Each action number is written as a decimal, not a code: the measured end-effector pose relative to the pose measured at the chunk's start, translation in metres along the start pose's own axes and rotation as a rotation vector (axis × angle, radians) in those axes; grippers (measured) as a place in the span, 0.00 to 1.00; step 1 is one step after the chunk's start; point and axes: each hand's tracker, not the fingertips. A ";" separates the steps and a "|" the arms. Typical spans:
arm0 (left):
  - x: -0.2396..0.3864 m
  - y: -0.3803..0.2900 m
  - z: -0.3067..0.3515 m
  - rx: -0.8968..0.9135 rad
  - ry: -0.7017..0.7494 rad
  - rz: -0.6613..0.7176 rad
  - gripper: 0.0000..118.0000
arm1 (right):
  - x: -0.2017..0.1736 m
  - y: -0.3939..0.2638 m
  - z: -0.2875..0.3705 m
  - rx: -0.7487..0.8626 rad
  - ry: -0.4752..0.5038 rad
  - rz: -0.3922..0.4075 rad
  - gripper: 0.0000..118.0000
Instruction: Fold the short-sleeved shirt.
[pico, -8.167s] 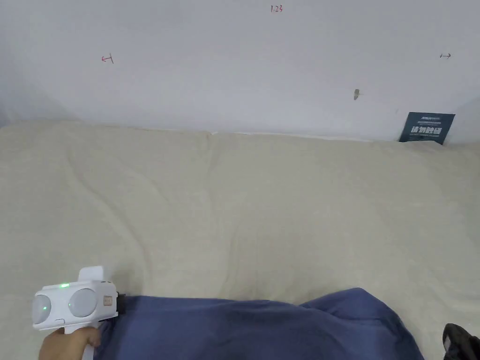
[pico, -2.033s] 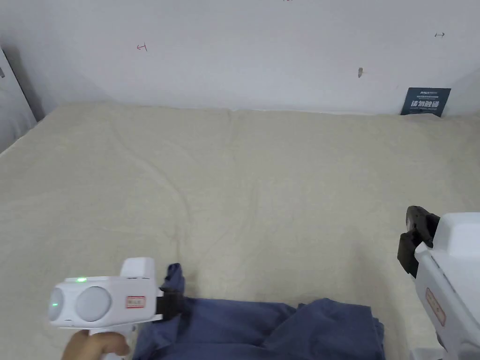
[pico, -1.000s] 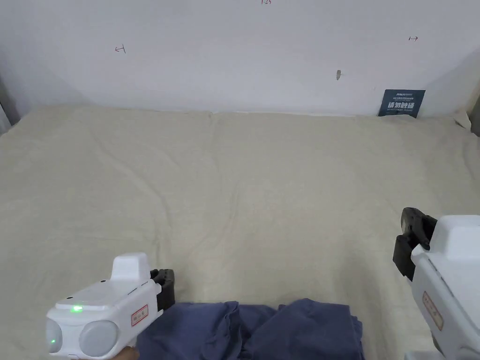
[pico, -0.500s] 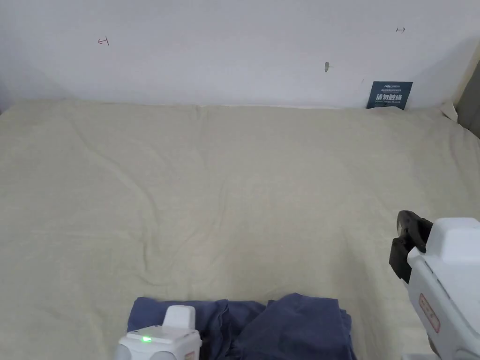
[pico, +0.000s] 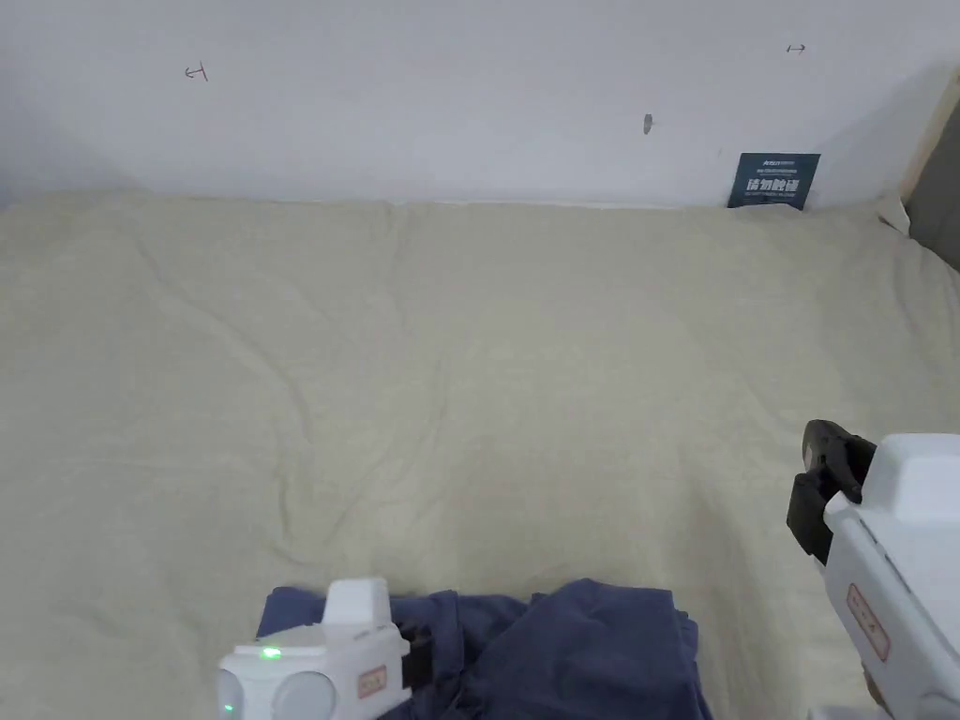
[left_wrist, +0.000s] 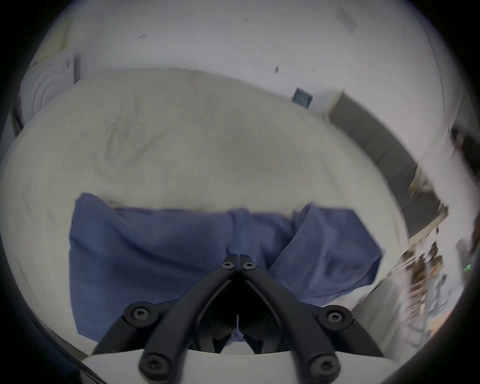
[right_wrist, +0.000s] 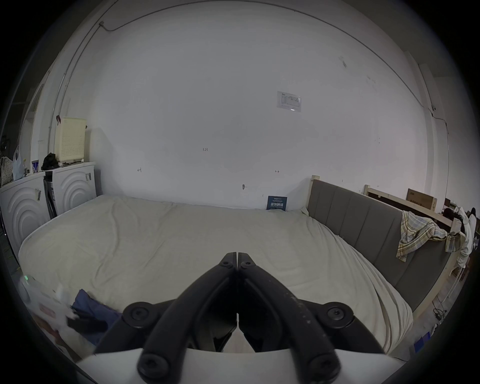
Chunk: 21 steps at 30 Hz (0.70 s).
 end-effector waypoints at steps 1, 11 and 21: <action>-0.009 0.009 0.012 0.013 -0.034 0.035 0.00 | -0.002 0.001 -0.001 0.002 0.004 -0.001 0.01; -0.140 0.049 0.072 0.042 -0.093 0.307 0.08 | -0.030 0.006 -0.006 0.009 0.056 0.013 0.01; -0.177 0.027 0.046 -0.090 -0.109 0.376 0.95 | -0.047 0.000 -0.020 -0.037 0.088 0.038 0.01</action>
